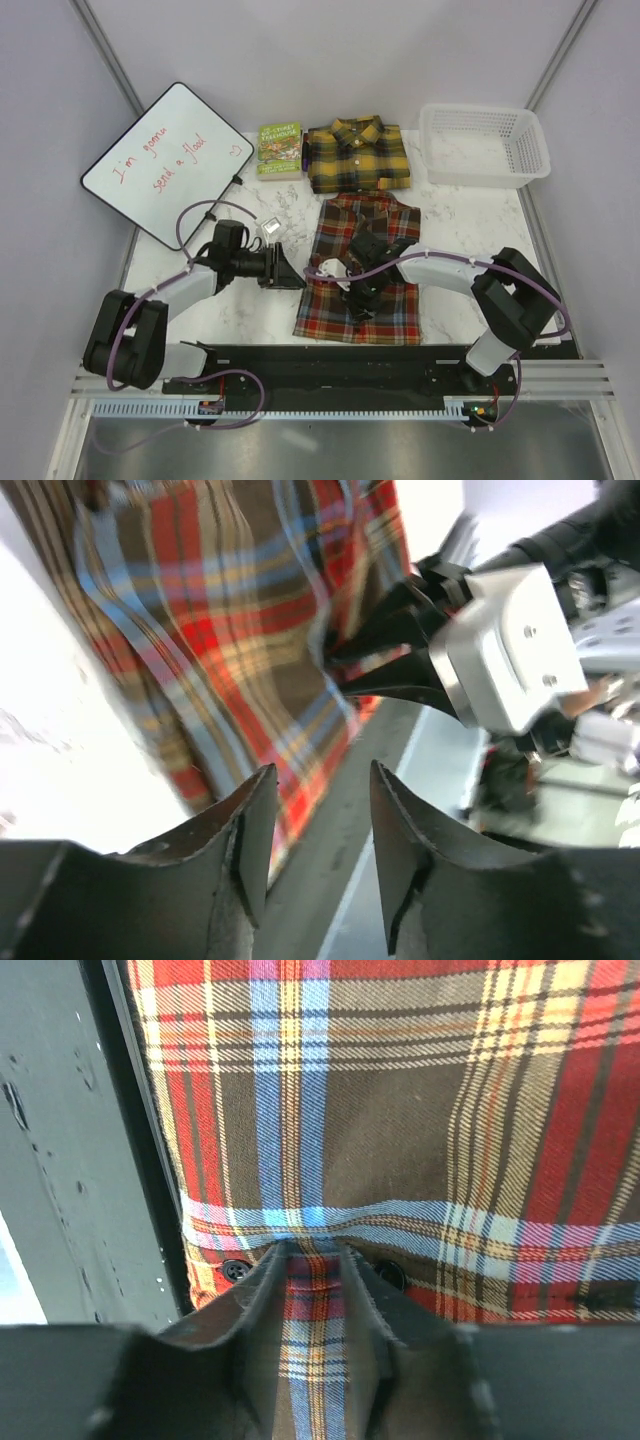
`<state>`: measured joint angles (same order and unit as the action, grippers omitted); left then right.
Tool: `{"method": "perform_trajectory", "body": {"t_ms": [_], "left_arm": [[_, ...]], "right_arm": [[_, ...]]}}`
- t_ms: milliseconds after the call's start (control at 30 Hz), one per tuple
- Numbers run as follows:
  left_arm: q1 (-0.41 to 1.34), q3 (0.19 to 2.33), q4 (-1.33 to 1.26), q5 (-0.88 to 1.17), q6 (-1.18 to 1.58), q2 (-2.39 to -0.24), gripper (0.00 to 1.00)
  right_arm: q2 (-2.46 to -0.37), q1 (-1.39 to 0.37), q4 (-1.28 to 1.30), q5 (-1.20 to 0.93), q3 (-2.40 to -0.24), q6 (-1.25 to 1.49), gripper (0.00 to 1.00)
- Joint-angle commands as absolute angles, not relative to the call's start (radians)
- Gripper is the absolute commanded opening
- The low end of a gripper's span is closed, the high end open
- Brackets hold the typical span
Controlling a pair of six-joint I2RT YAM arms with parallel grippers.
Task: Fold and stack the long sleeve shirts
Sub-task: Fold the shirt
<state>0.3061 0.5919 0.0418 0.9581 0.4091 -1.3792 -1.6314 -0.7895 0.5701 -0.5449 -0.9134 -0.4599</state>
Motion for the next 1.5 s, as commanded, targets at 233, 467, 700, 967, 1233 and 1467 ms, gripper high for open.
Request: {"method": "perform_trajectory", "body": {"t_ms": [233, 467, 700, 967, 1233, 1467], "left_arm": [[0.546, 0.4, -0.301, 1.003, 0.719, -1.167, 0.52], [0.609, 0.443, -0.246, 0.845, 0.813, -1.488, 0.49], [0.552, 0.471, -0.256, 0.891, 0.865, -1.674, 0.49], [0.554, 0.46, -0.377, 0.962, 0.844, -1.408, 0.48], [0.511, 0.824, -0.195, 0.89, 0.647, -1.664, 0.46], [0.413, 0.937, -0.074, 0.862, 0.623, -1.923, 0.43]], "right_arm": [[-1.47, -0.583, 0.62, -0.673, -0.976, -0.324, 0.51], [-1.676, -0.364, 0.71, -0.776, -1.069, -0.279, 0.48], [-1.857, -0.273, 0.707, -0.781, -1.08, -0.267, 0.44], [-1.888, -0.238, 0.84, -0.84, -1.137, -0.422, 0.43], [-1.819, -0.238, 0.917, -0.931, -1.193, -0.476, 0.48], [-1.833, -0.258, 0.787, -0.862, -1.244, -0.374, 0.47]]}}
